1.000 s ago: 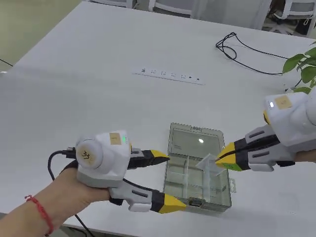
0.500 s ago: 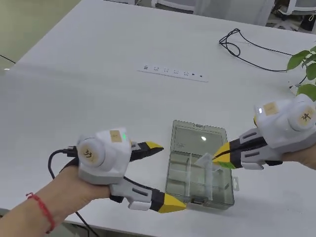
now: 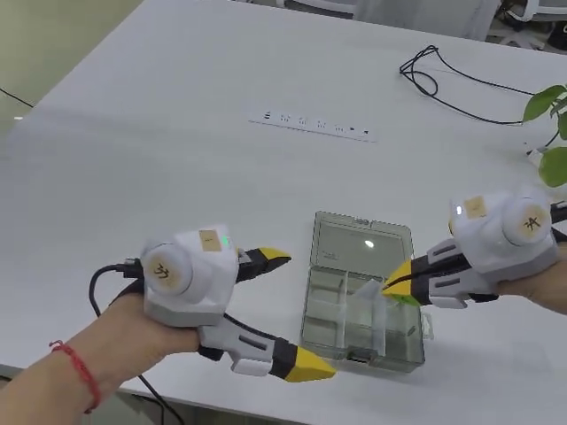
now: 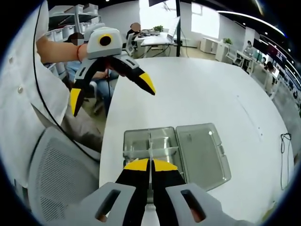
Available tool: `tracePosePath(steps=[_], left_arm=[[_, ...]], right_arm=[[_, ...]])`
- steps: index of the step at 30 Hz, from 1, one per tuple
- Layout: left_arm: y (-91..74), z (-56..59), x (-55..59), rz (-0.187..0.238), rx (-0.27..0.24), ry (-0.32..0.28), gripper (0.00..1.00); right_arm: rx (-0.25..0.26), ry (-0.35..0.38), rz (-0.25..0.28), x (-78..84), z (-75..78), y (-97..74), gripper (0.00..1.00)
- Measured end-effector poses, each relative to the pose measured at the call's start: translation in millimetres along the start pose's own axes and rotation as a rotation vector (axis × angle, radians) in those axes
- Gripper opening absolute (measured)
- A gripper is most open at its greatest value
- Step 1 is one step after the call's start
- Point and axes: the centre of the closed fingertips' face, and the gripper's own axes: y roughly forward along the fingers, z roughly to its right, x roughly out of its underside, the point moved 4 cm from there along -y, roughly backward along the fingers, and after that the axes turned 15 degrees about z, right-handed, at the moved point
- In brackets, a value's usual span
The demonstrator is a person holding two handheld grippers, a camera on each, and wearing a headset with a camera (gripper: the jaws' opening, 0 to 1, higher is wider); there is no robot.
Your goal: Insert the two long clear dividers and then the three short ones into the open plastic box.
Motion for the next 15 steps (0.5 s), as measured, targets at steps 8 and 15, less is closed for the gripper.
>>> tracePosePath(steps=[8, 15], left_arm=[[0.3, 0.0, -0.4, 0.003, 0.0, 0.0, 0.96], [0.9, 0.4, -1.1, 0.008, -0.001, -0.003, 0.96]], right_arm=[[0.006, 0.006, 0.0, 5.9, 3.5, 3.0, 0.03], [0.005, 0.005, -0.001, 11.5, 2.3, 4.6, 0.03]])
